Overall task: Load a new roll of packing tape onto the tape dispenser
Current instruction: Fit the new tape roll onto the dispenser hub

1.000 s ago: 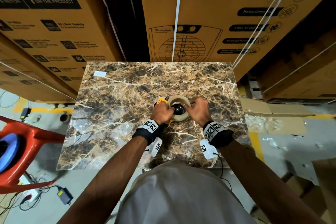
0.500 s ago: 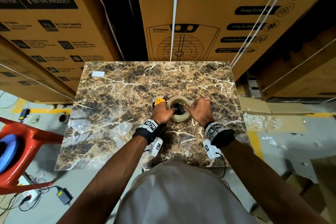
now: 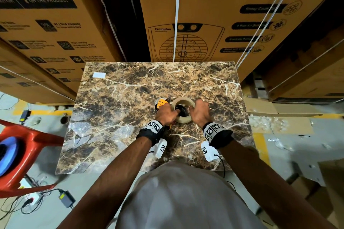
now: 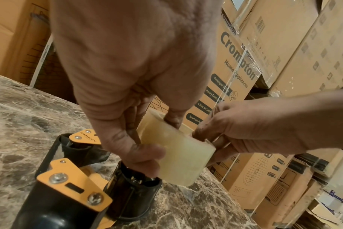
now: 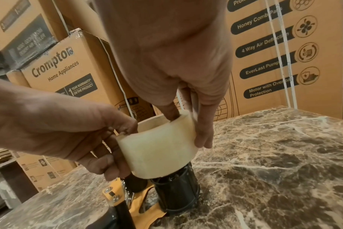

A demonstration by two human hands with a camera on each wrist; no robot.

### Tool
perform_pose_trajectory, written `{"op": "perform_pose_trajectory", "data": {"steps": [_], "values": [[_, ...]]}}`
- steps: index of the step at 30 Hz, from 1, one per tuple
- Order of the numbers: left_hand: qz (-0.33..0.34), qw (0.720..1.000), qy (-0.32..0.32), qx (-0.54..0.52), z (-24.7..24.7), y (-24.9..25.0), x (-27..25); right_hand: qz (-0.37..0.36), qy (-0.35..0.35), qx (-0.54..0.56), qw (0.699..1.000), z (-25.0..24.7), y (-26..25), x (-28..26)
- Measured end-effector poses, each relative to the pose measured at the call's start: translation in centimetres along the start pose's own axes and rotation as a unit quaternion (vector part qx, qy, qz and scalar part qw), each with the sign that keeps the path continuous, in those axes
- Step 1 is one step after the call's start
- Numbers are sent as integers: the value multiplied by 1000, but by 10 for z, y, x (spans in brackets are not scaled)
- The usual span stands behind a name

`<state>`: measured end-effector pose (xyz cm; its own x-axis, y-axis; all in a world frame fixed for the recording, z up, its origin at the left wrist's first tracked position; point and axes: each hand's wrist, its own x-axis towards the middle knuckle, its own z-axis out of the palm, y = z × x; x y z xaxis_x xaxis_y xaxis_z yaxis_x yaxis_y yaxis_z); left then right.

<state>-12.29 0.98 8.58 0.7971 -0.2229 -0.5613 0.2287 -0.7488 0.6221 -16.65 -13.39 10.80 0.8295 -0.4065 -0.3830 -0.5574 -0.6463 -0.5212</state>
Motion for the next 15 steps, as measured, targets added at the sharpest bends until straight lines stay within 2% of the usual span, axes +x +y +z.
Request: {"op": "perform_pose_trajectory", "data": {"steps": [3,5,9,15], "values": [[-4,1000,4,-9,-1,1,4,32,20,9,999,-1,2,4],[-6,1000,0,-11,-2,2,6,37,2,-12,999,-3,4,5],[23,999,-20,24,0,2,11,10,-42,-89,995,2,7,11],[34,995,-60,71,-1,-2,20,-29,-78,-145,986,8,14,30]]}}
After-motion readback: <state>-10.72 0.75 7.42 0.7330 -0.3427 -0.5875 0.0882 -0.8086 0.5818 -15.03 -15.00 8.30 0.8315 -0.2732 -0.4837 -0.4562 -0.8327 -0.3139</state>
